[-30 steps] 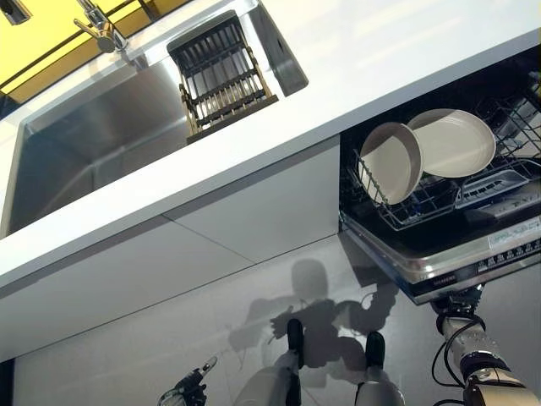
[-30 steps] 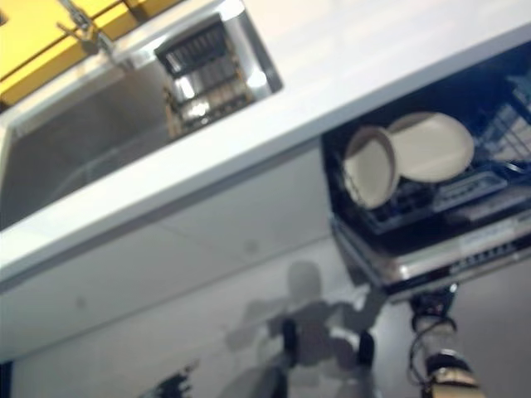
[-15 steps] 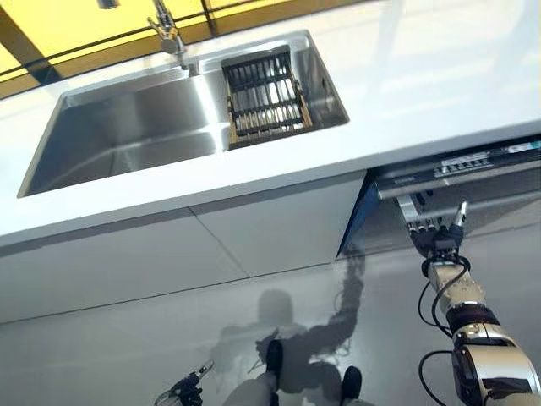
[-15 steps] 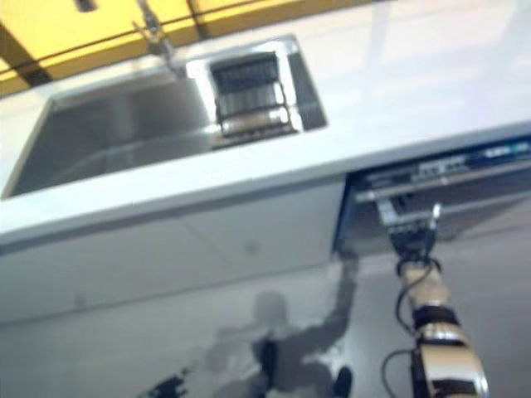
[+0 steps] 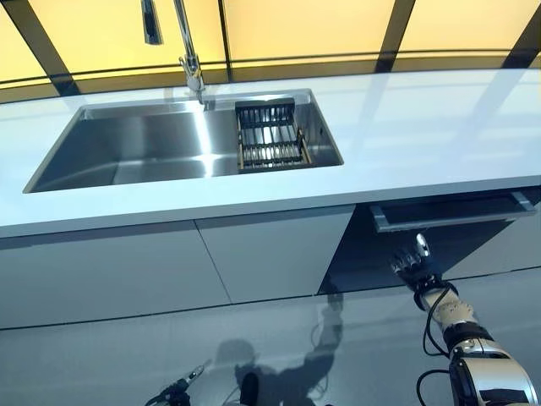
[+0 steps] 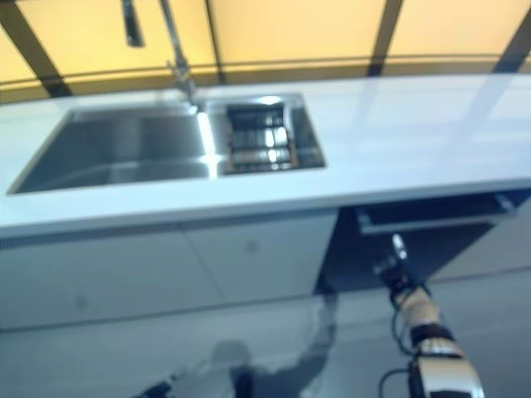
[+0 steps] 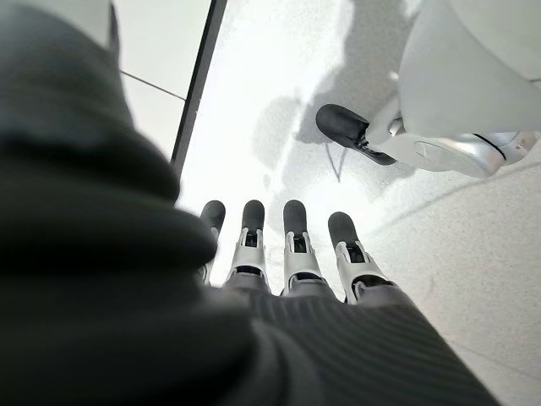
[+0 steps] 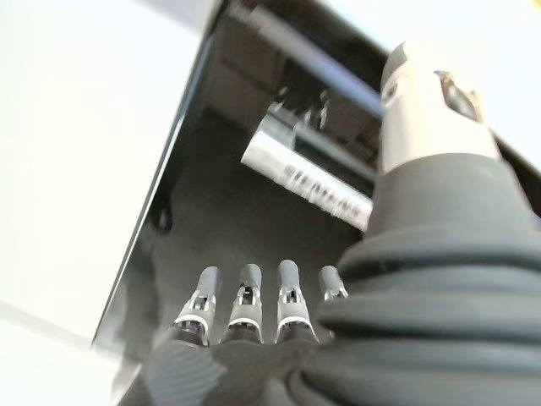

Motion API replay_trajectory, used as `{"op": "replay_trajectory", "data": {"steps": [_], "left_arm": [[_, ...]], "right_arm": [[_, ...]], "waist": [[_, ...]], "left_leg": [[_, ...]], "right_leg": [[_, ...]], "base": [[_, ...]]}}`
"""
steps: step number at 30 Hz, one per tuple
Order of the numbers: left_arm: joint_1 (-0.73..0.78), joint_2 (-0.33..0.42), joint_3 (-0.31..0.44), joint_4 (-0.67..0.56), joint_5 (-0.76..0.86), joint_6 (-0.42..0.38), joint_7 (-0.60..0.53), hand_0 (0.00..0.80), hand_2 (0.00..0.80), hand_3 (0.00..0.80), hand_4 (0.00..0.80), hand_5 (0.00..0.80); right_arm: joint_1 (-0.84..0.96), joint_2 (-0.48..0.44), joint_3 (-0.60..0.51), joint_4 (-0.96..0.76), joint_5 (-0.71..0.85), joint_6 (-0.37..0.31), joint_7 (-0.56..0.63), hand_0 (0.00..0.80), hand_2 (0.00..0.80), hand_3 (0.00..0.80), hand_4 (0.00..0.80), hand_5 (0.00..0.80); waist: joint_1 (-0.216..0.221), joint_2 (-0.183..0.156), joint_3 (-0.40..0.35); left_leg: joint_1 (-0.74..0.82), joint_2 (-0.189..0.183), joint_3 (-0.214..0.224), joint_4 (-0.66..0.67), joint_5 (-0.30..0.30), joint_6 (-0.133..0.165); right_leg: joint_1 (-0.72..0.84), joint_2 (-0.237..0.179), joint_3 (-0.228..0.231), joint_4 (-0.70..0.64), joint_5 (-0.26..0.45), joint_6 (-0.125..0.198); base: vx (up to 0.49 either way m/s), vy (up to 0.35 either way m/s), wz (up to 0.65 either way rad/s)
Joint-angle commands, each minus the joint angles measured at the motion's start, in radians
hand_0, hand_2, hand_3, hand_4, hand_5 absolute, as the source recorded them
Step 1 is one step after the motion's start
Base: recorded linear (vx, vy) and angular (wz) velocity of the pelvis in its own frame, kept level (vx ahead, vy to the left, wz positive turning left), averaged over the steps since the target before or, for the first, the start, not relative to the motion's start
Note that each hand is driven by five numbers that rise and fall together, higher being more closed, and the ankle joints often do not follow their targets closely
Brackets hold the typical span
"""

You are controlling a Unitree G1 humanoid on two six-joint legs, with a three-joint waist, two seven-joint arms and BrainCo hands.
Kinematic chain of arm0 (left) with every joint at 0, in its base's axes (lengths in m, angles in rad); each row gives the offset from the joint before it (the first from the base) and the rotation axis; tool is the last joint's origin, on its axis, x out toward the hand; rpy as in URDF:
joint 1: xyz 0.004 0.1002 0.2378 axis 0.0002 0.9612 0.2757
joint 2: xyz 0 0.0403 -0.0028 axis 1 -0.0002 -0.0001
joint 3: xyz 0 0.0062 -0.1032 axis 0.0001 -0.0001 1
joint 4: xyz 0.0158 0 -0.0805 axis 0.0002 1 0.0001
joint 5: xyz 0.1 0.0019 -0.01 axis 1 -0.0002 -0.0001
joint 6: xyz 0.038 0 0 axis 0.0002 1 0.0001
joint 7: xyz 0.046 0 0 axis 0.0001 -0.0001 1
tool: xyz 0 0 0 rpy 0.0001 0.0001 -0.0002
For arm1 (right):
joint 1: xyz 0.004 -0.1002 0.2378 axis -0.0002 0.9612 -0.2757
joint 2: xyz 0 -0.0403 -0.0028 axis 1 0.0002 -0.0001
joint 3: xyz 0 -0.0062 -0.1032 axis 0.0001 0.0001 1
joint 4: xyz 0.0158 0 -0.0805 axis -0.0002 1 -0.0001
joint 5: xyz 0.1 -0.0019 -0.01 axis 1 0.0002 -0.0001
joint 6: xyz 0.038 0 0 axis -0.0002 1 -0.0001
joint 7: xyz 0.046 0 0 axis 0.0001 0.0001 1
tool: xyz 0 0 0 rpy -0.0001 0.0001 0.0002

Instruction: Take plates into dishwasher

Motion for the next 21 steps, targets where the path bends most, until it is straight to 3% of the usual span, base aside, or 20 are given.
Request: {"op": "replay_trajectory", "data": {"steps": [1,8,11,15,17,19,21], "left_arm": [[-0.049,0.008,-0.018,0.089,0.076,0.002,0.019,0.000,0.000,0.000,0.000,0.000],[-0.036,0.012,-0.052,0.098,0.210,-0.028,0.041,0.000,0.000,0.000,0.000,0.000],[-0.041,0.010,-0.075,0.112,0.267,0.005,0.070,0.000,0.000,0.000,0.000,0.000],[-0.009,0.006,-0.056,0.124,0.248,0.040,0.045,0.000,0.000,0.000,0.000,0.000],[0.024,0.003,-0.040,0.133,0.231,0.043,0.036,0.000,0.000,0.000,0.000,0.000],[0.039,-0.007,-0.015,0.129,0.229,0.036,0.033,0.000,0.000,0.000,0.000,0.000],[0.025,-0.014,-0.003,0.134,0.257,0.046,0.037,0.000,0.000,0.000,0.000,0.000]], "right_arm": [[0.032,0.023,0.053,0.046,-0.158,-0.012,-0.004,0.000,0.000,0.000,0.000,0.000],[0.179,0.108,0.123,0.098,-0.274,-0.067,0.074,0.000,0.000,0.000,0.000,0.000],[0.240,0.157,0.152,0.106,-0.278,-0.084,0.092,0.000,0.000,0.000,0.000,0.000],[0.265,0.187,0.179,0.091,-0.307,-0.110,0.056,0.000,0.000,0.000,0.000,0.000],[0.282,0.190,0.176,0.079,-0.293,-0.111,0.030,0.000,0.000,0.000,0.000,0.000],[0.286,0.180,0.174,0.088,-0.340,-0.144,-0.009,0.000,0.000,0.000,0.000,0.000],[0.285,0.173,0.193,0.092,-0.418,-0.177,-0.064,0.000,0.000,0.000,0.000,0.000]], "waist": [[0.015,-0.007,-0.021],[0.010,-0.018,-0.056],[0.006,-0.019,-0.067],[0.015,-0.014,-0.048],[0.013,-0.010,-0.022],[0.006,-0.001,-0.001],[0.001,-0.006,0.014]], "left_leg": [[0.073,0.005,0.039,-0.001,-0.110,0.047],[0.082,0.007,0.045,-0.001,-0.113,0.046],[0.083,0.011,0.042,-0.001,-0.113,0.044],[0.103,0.035,0.041,-0.001,-0.087,0.035],[0.076,0.049,0.041,-0.001,-0.043,0.015],[-0.019,0.067,0.084,-0.001,0.042,-0.030],[0.011,0.084,0.194,-0.001,0.017,-0.034]], "right_leg": [[0.019,0.007,0.034,0.031,-0.057,-0.055],[0.042,0.013,0.040,-0.001,-0.048,-0.049],[0.051,0.017,0.032,0.010,-0.068,-0.054],[0.031,0.020,0.002,0.131,-0.133,-0.087],[0.030,0.032,-0.011,0.166,-0.149,-0.111],[0.042,0.050,-0.037,0.129,-0.126,-0.116],[0.053,0.046,-0.066,0.116,-0.128,-0.108]], "base": [[0.056,0.042,-0.01],[0.021,0.007,-0.02],[-0.012,-0.079,-0.01],[-0.020,-0.163,0.02],[-0.107,-0.159,0.15],[-0.254,-0.127,0.53],[-0.152,-0.028,1.26]]}}
